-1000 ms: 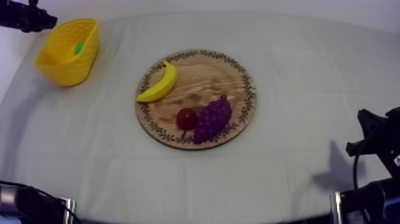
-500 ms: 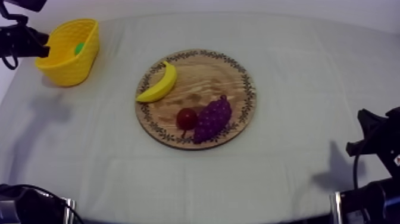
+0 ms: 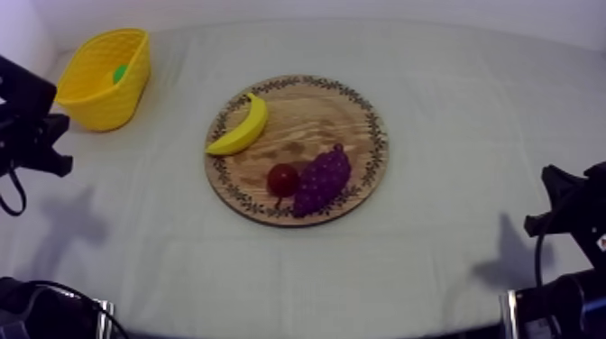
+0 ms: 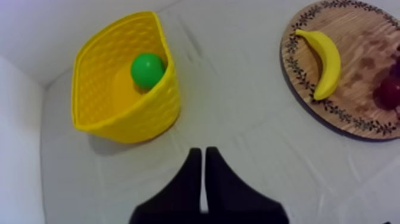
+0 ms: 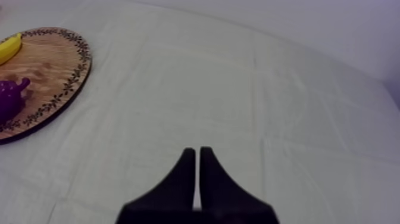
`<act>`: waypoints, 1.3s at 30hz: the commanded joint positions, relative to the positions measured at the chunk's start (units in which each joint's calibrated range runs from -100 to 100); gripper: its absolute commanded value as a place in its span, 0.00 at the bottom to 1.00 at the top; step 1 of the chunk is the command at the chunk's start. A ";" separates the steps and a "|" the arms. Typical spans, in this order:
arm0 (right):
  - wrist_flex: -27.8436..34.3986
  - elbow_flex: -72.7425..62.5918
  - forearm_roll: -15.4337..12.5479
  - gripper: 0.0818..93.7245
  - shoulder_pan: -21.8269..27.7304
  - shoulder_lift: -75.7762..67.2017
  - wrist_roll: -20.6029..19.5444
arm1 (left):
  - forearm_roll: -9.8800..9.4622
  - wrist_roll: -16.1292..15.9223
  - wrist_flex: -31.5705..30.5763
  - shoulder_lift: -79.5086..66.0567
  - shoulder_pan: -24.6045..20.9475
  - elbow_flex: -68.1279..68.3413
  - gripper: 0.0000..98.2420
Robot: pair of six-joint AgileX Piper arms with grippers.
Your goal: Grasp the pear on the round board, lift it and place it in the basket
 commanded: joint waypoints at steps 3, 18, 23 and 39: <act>0.01 0.00 -0.01 0.00 -0.02 -0.02 -0.03 | 0.32 -1.10 0.46 -12.18 0.05 7.58 0.00; 0.01 0.00 -0.01 0.00 -0.02 -0.02 -0.04 | -3.74 0.59 8.28 -39.70 1.44 23.99 0.00; 0.01 0.00 -0.01 0.00 -0.02 -0.02 -0.04 | -4.54 0.92 10.87 -44.48 1.53 24.59 0.00; 0.01 0.00 -0.01 0.00 -0.02 -0.02 -0.04 | -5.49 7.81 7.82 -45.87 1.77 26.68 0.00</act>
